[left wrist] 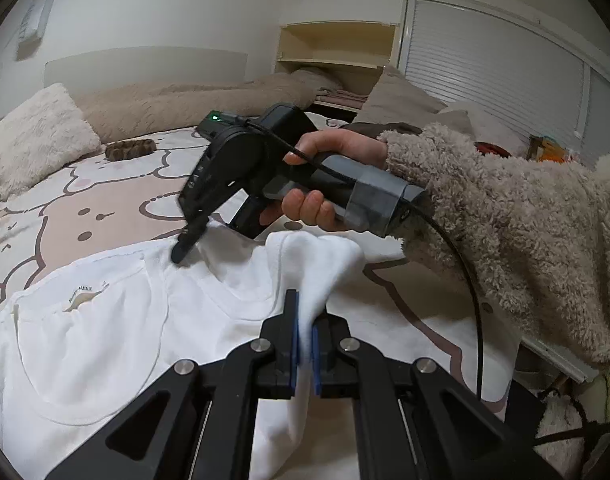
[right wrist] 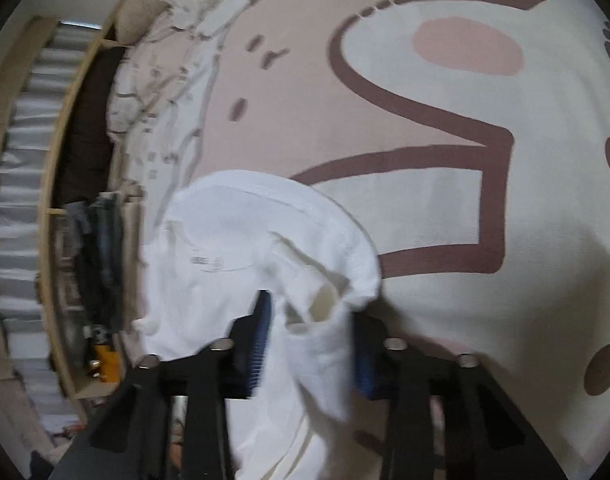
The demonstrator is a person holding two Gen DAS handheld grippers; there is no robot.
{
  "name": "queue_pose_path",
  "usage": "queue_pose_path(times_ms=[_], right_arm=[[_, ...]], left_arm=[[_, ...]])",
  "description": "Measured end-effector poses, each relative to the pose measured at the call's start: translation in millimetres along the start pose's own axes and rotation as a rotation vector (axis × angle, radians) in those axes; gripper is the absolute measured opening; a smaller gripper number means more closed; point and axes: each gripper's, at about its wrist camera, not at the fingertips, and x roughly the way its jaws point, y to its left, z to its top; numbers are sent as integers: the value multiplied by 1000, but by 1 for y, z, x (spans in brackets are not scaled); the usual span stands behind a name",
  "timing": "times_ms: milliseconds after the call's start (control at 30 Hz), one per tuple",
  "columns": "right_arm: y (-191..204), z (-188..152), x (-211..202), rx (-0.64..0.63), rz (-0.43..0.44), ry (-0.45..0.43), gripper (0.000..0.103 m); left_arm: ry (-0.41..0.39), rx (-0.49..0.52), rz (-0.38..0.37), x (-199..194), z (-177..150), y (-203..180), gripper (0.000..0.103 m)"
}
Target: Fold clothes
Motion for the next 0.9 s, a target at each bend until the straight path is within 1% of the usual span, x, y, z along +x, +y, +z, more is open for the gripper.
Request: queue_pose_path(times_ms=[33,133,200,333,500,600,733,833,900], right_arm=[[-2,0,0,9,-18,-2,19],[-3,-3,-6,42,-27,-32,15],[2,-8,-10,49,-57,-43,14],[46,-4,-19,-6,-108,-58,13],[102,-1,-29,-75,-173,-76,13],[144,0,-16,-130,-237,-60,13],[188,7,22,-171,-317,-22,13],[214,8,53,-190,-352,6,13],[229,8,74,-200,-357,26,13]], left_arm=[[-3,-9,-1,-1,0,1,6],[-10,-42,0,-6,0,6,6],[-25,-75,4,-13,0,11,6],[-66,-145,23,-39,1,25,6],[-98,-229,71,-88,-9,50,6],[-106,-259,120,-116,-19,64,6],[-109,-318,179,-147,-41,84,6],[-111,-345,229,-164,-59,98,6],[-116,-372,253,-173,-72,109,6]])
